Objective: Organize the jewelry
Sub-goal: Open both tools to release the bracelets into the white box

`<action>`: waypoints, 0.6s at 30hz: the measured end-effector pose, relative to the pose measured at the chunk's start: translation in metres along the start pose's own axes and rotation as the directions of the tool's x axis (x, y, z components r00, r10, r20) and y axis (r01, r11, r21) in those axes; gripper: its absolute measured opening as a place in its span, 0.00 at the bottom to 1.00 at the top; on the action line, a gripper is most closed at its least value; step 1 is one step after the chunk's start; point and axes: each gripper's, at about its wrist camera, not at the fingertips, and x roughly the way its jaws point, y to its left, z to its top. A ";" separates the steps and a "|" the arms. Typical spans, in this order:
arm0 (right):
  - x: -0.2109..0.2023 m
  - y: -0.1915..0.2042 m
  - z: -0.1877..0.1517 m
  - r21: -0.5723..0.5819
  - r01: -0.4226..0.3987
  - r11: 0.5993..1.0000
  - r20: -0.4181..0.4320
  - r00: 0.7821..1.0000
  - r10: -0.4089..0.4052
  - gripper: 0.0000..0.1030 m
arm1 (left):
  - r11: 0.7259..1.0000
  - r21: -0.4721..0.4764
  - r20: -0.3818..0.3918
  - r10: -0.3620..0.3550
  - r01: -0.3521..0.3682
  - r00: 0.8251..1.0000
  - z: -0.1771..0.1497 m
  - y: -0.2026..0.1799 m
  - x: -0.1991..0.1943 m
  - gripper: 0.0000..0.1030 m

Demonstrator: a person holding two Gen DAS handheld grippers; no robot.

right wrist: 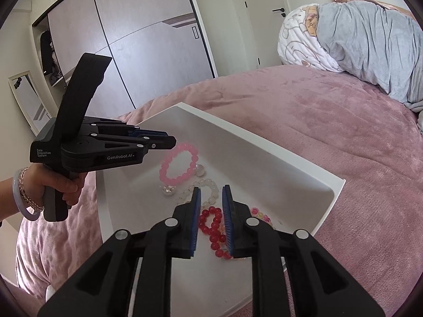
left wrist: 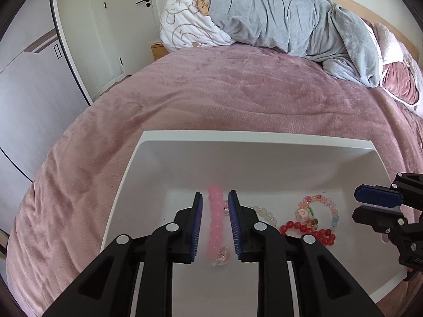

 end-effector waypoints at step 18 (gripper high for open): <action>-0.051 0.046 0.021 -0.120 0.051 0.991 0.119 0.992 -0.036 0.68 | 0.993 -0.114 0.272 0.064 -0.034 0.960 -0.004 0.004 -0.104 0.88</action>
